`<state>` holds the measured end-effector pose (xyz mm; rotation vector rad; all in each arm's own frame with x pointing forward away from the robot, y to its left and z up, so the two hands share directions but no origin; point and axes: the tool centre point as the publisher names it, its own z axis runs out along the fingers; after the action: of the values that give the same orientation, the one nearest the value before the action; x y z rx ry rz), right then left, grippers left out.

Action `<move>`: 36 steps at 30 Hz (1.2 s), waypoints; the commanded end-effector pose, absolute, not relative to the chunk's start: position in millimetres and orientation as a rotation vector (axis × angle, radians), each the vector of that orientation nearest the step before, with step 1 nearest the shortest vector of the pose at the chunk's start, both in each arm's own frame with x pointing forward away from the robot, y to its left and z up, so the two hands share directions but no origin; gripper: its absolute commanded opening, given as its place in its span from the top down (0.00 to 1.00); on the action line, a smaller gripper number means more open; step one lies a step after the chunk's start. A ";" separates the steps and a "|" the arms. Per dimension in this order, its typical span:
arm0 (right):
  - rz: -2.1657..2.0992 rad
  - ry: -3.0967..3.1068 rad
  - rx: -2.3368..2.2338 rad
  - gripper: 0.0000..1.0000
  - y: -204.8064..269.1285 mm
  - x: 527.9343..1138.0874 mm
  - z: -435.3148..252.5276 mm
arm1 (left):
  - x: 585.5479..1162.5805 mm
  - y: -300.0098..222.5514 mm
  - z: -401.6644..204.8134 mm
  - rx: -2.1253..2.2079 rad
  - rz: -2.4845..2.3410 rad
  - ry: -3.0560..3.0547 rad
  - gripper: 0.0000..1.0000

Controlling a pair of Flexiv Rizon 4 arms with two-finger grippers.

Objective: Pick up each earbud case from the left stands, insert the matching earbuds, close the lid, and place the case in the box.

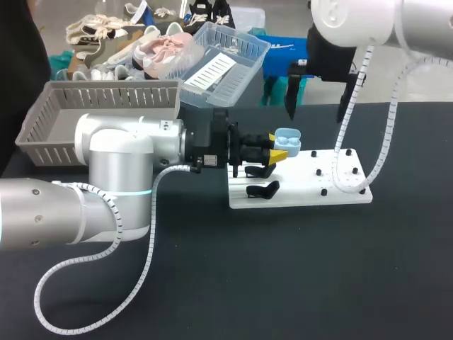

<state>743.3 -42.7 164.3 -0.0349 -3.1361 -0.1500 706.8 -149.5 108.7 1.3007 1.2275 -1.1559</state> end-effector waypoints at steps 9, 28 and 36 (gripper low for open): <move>-0.122 -3.117 -0.051 0.00 -46.0 750.3 140.9 | 706.9 -149.6 108.3 1.300 -1.156 1.226 1.00; -0.129 -3.085 0.065 0.00 -39.2 721.1 146.9 | 706.9 -149.6 108.3 1.300 -1.156 1.226 1.00; -0.145 -3.122 0.020 0.00 -43.7 720.7 149.3 | 706.9 -149.6 108.3 1.300 -1.156 1.226 1.00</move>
<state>728.2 -36.8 148.1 0.0348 -3.0943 -0.1177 706.7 -149.4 108.7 1.3008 1.2275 -1.1560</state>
